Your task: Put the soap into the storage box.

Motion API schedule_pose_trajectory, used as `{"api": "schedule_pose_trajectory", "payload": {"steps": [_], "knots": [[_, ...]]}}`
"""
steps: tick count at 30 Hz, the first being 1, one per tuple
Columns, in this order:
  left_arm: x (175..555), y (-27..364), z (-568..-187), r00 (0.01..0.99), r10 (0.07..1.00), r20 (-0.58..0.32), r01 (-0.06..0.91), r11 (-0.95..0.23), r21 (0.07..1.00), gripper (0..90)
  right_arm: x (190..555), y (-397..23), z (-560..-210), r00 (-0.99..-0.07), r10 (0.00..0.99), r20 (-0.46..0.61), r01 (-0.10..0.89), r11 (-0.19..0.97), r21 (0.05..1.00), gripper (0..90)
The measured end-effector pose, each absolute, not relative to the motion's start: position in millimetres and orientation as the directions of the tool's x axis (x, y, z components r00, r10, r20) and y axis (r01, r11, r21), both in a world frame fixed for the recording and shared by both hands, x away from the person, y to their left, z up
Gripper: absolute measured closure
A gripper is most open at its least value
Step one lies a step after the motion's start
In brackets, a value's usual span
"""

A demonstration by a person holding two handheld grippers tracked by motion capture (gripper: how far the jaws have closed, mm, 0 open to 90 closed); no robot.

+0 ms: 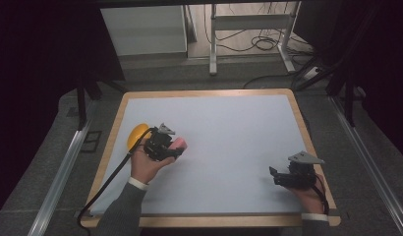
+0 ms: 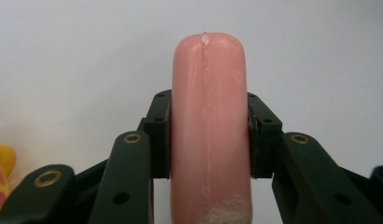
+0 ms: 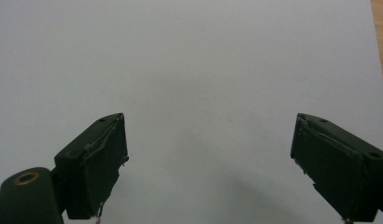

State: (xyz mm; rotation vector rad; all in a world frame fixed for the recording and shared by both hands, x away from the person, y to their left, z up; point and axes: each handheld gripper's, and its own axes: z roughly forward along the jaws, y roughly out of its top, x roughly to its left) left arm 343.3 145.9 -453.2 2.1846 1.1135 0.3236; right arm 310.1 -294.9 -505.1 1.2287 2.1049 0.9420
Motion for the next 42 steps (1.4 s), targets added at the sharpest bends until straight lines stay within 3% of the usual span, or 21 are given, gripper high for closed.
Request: {"api": "schedule_pose_trajectory", "payload": {"steps": [42], "knots": [[347,178,-437,0.548,0.834,-0.061,0.641,-0.373,0.671,60.4,310,-295,-505,-0.445,0.890,-0.101,0.515,0.347,0.784,10.5]]}}
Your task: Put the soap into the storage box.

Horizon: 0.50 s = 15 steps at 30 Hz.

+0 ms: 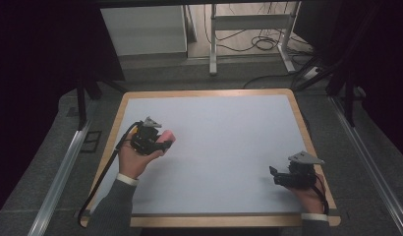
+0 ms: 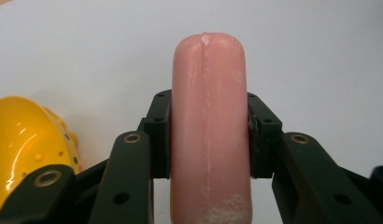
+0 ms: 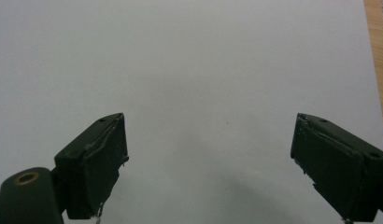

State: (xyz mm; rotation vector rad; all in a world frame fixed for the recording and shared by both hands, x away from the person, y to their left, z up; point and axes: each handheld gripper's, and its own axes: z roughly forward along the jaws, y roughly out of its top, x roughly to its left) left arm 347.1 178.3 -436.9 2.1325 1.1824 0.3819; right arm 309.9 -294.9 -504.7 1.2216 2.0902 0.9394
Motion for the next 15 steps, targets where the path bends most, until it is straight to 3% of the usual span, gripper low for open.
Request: {"api": "schedule_pose_trajectory", "payload": {"steps": [15], "knots": [[351,190,-433,0.524,0.849,-0.071,0.652,-0.346,0.674,60.5,310,-295,-506,-0.441,0.892,-0.100,0.521,0.344,0.781,10.5]]}}
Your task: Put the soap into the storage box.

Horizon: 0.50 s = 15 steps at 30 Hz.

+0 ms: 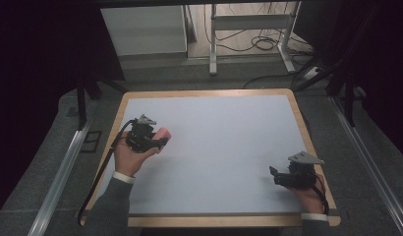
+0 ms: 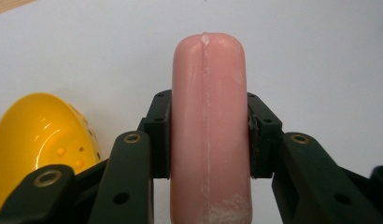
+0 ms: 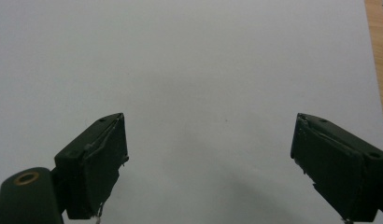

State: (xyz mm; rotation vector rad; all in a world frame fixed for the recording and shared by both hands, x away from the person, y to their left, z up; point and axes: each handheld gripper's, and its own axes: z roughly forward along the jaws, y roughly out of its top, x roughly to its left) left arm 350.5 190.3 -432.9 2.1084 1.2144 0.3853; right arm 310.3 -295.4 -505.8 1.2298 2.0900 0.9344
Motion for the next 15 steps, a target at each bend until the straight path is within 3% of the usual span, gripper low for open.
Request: {"api": "schedule_pose_trajectory", "payload": {"steps": [15], "knots": [[357,202,-429,0.496,0.865,-0.074,0.661,-0.321,0.678,60.4,311,-295,-506,-0.441,0.892,-0.102,0.520,0.346,0.781,10.5]]}}
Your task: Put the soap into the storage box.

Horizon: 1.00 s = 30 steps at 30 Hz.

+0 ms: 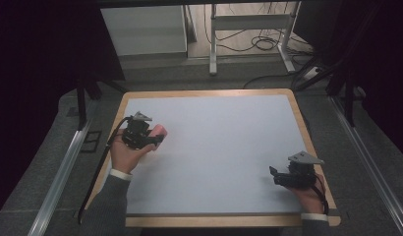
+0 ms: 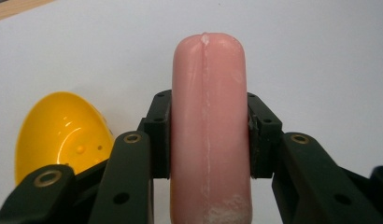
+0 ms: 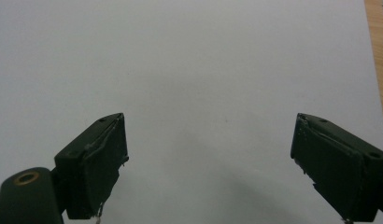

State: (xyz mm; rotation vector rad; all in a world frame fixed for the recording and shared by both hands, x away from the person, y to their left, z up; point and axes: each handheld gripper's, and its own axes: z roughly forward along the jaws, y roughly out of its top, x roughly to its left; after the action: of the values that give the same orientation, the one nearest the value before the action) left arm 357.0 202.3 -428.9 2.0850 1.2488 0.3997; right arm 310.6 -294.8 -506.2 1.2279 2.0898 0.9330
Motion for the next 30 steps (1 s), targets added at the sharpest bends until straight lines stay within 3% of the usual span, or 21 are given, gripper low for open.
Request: {"api": "schedule_pose_trajectory", "payload": {"steps": [30], "knots": [[377,243,-428,0.392,0.917,-0.078,0.709,-0.247,0.661,60.5,310,-295,-506,-0.439,0.892,-0.105,0.517,0.347,0.783,10.5]]}}
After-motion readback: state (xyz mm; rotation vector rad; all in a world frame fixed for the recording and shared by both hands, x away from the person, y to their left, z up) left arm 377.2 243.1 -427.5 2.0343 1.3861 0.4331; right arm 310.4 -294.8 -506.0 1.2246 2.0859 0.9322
